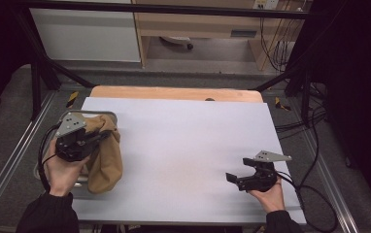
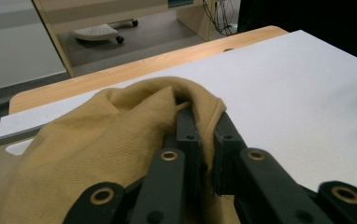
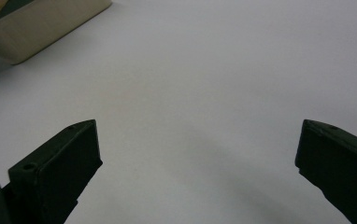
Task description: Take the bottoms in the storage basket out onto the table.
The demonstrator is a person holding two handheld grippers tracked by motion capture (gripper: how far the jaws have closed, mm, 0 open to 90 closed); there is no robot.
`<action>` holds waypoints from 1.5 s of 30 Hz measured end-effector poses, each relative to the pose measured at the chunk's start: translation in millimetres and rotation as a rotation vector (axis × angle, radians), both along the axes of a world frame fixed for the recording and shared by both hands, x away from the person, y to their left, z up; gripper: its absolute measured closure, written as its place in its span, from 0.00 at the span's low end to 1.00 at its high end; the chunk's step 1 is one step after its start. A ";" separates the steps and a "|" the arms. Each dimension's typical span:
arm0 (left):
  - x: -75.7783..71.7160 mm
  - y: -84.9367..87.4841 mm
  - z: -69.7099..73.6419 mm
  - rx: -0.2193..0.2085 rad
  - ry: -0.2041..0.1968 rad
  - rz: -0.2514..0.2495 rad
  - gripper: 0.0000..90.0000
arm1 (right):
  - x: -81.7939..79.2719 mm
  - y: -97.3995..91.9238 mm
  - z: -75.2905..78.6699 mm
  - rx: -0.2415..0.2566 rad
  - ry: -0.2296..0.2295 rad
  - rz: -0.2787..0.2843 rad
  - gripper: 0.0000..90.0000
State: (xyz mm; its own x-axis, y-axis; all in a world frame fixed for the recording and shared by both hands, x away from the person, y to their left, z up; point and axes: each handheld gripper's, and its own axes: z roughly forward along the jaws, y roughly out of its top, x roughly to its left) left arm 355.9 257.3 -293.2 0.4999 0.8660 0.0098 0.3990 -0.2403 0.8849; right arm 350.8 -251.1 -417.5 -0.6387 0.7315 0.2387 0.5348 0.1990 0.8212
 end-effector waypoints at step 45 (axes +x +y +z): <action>7.9 -44.5 -0.3 0.011 0.003 -0.095 0.93 | -0.1 -0.7 0.6 0.002 -0.003 0.002 0.01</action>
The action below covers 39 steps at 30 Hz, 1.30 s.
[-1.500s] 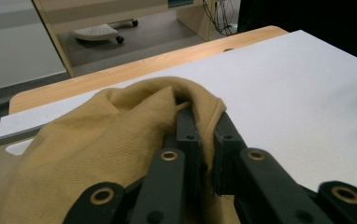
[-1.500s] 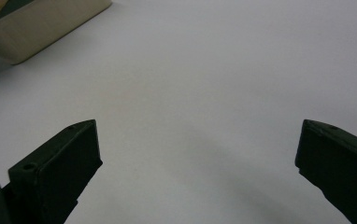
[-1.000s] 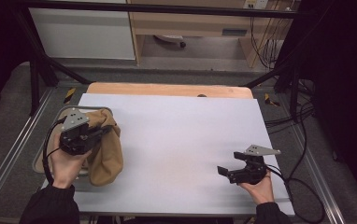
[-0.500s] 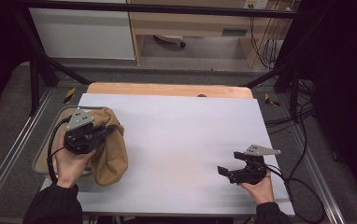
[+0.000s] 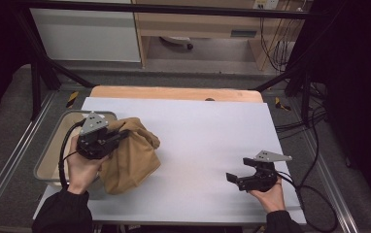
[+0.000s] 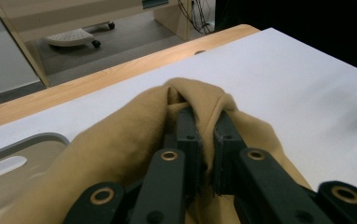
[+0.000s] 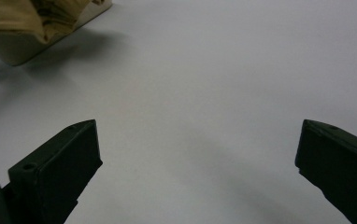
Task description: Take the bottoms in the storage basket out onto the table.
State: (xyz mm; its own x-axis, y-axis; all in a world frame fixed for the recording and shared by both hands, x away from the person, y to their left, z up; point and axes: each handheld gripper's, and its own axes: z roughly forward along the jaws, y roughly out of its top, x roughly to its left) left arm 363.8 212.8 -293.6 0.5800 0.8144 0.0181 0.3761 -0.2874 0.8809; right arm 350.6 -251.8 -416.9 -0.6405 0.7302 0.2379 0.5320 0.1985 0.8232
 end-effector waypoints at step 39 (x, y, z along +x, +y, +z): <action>10.4 -53.3 -7.4 0.005 0.020 -0.079 0.93 | -0.3 0.4 -0.3 -0.006 0.001 0.002 0.01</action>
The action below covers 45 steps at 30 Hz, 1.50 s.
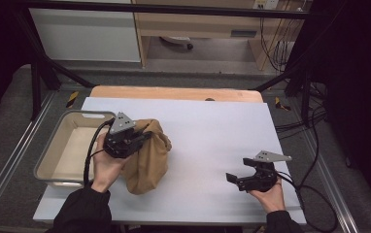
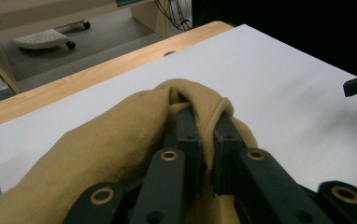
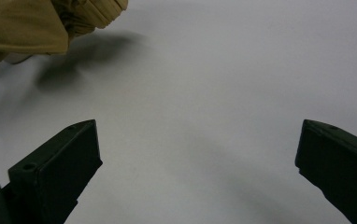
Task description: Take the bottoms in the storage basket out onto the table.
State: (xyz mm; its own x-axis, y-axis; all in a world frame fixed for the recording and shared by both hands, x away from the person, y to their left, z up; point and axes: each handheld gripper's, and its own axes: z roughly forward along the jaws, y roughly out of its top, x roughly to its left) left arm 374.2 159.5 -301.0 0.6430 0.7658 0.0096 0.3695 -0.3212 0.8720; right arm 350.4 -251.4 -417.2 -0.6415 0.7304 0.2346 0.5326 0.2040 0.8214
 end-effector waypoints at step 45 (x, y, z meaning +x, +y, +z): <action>18.6 -60.8 2.9 -0.001 0.014 -0.088 0.93 | 0.3 0.0 -0.3 -0.001 0.000 0.003 0.01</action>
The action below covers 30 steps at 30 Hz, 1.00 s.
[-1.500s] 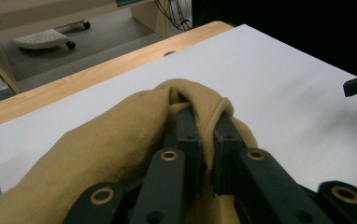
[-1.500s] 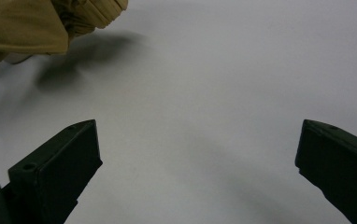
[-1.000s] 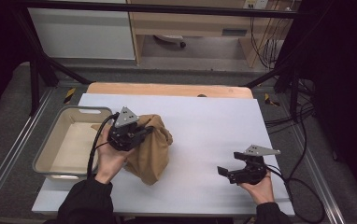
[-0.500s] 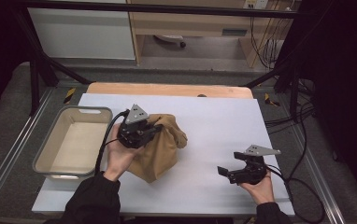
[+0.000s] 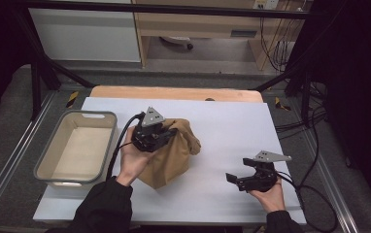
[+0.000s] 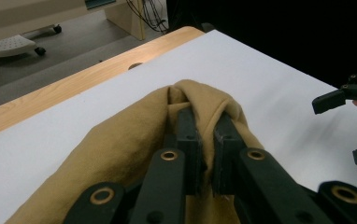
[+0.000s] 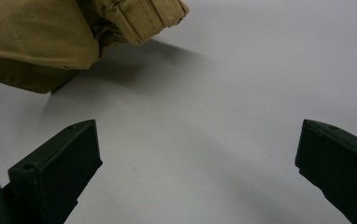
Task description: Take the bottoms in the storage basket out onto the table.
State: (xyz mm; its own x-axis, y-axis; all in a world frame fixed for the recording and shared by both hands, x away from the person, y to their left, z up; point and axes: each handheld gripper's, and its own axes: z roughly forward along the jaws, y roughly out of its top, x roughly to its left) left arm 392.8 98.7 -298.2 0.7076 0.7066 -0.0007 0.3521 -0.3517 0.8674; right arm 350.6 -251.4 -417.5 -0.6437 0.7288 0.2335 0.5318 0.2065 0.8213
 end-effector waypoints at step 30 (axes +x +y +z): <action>12.3 -24.5 -33.0 0.002 0.040 -0.006 0.93 | -0.2 -0.1 0.2 0.001 0.000 0.001 0.01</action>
